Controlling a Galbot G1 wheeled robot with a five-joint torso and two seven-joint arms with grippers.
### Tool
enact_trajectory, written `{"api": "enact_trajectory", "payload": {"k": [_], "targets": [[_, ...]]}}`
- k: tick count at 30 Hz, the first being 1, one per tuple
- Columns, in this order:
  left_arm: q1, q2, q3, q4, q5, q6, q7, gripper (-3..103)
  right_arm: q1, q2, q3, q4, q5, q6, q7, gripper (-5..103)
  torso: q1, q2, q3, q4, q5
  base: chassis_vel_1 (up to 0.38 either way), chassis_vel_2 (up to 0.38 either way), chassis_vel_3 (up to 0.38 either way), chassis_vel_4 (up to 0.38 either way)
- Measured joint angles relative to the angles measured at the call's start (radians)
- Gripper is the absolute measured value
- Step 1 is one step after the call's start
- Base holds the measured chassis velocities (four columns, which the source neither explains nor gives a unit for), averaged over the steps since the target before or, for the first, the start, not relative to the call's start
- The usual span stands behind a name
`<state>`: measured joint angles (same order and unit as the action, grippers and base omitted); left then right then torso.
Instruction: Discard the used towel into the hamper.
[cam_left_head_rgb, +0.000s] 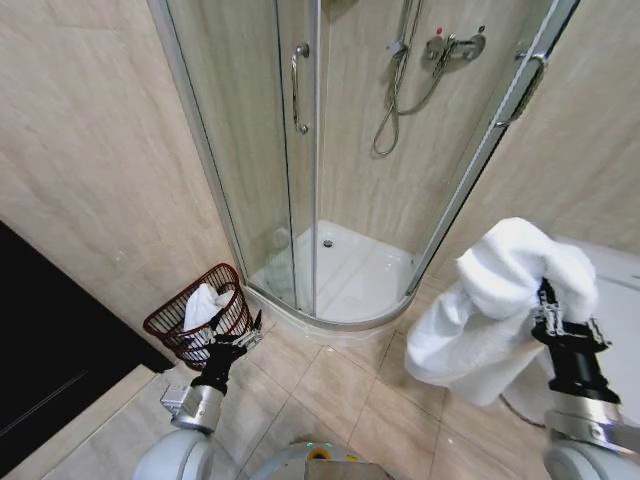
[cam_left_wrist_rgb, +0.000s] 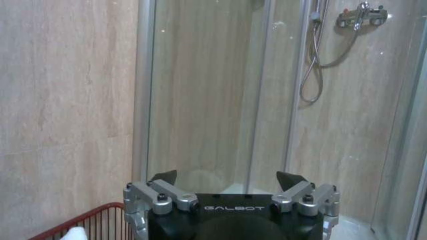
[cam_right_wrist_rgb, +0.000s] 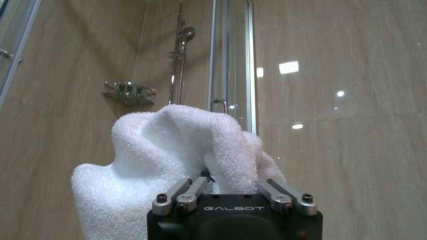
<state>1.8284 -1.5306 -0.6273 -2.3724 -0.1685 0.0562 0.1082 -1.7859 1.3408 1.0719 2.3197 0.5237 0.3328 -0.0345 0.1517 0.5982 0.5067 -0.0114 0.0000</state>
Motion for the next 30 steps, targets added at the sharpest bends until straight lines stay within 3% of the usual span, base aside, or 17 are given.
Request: {"api": "enact_trajectory", "payload": {"k": [30], "targets": [[0.0, 0.0, 0.0, 0.0, 0.0, 0.0, 0.0, 100, 0.0, 0.011, 0.006, 0.063, 0.01, -0.005, 0.001, 20, 0.054, 0.128, 0.074, 0.0, -0.0001, 0.0, 0.0, 0.0, 0.0]]}}
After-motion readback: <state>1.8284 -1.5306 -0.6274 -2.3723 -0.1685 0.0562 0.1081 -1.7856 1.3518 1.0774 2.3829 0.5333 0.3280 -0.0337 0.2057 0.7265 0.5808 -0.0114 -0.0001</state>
